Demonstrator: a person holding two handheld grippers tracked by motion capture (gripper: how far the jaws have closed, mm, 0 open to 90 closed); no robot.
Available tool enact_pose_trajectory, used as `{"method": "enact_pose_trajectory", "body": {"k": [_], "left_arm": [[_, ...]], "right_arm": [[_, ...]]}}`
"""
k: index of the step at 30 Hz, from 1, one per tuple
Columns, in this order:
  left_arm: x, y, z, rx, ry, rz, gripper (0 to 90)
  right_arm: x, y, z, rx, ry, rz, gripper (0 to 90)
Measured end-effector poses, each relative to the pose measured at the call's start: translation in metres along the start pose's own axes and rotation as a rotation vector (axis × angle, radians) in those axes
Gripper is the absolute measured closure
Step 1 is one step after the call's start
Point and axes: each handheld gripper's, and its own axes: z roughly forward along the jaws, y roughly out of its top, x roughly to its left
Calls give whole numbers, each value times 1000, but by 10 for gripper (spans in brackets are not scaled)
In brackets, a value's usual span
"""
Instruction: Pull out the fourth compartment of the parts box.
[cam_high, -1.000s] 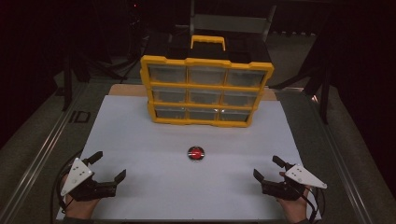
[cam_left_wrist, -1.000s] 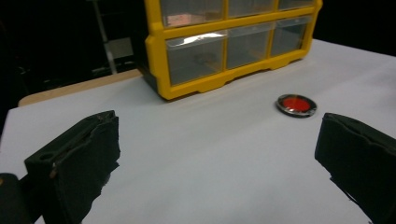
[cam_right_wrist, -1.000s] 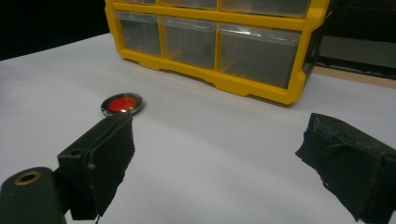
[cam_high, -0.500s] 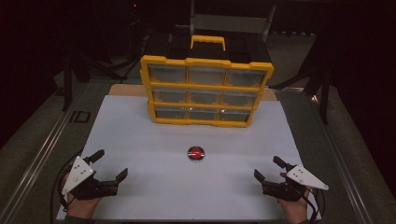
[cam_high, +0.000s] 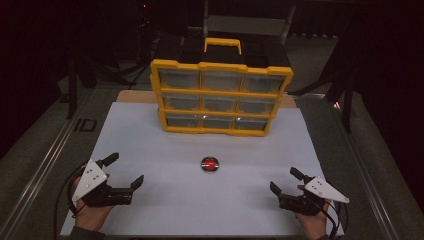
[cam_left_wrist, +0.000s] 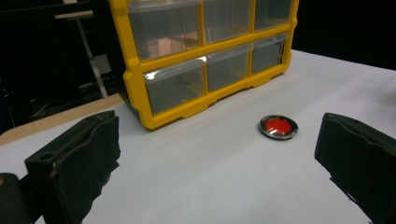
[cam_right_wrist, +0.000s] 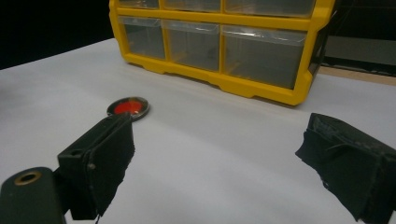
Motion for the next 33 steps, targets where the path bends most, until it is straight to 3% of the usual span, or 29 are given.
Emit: {"method": "enact_pose_trajectory", "body": {"k": [4,5,7,12,33], "left_arm": [[1,2,0,-2,5,-3,7],[4,5,0,-14,7,-30,7],[6,6,0,-23,14,-38,7],[9,10,2,-19,14,-43,7],[9,39,21,-1,-33,21,9]], "right_arm": [[0,-1,0,7,-9,3,91],[-1,-1,1,13,-10,-1,91],[0,-1,1,12,-11,-2,91],[0,-1,1,15,-12,-4,91],[0,-2,2,20,-7,-3,91]]}}
